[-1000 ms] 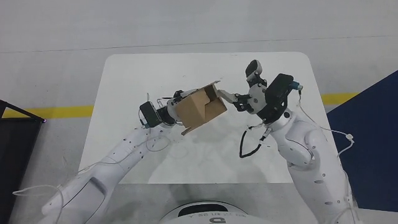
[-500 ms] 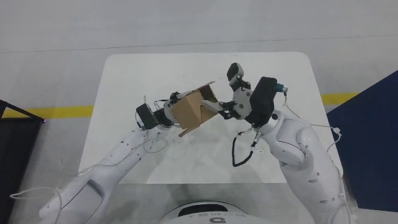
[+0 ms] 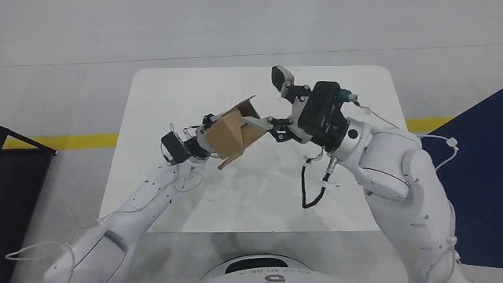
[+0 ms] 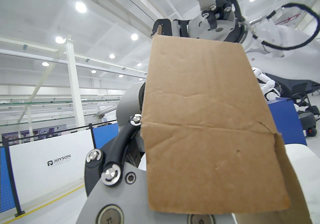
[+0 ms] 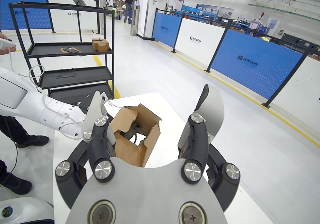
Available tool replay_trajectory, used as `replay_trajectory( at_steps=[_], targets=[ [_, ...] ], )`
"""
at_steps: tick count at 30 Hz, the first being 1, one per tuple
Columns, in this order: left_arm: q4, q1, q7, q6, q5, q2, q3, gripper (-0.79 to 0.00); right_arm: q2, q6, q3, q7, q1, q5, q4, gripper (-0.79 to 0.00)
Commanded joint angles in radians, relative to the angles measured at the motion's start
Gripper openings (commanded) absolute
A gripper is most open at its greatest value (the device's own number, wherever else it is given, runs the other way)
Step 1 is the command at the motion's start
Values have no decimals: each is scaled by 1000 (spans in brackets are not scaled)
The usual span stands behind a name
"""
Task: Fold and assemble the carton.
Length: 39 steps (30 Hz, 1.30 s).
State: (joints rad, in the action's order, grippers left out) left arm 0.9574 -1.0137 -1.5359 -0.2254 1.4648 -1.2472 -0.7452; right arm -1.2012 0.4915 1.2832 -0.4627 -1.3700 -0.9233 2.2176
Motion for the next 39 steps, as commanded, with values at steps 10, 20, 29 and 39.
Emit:
replay_trajectory(
  at_steps=[10,20,29,39],
  targets=[
    [1,-12,0,298,184,61,-183,-785,-8,-173,-54,-161,73,456,-142,-268],
    [109,-77,49,374,271,97,-293,-785,-12,-213,-53,-108,80,534,-167,0],
    [192,-119,217,473,458,116,-332,-785,-24,-321,-47,-48,43,868,-220,0],
    [256,-170,237,466,482,131,-387,-785,-26,-578,6,-149,43,1316,-317,-89]
  ],
)
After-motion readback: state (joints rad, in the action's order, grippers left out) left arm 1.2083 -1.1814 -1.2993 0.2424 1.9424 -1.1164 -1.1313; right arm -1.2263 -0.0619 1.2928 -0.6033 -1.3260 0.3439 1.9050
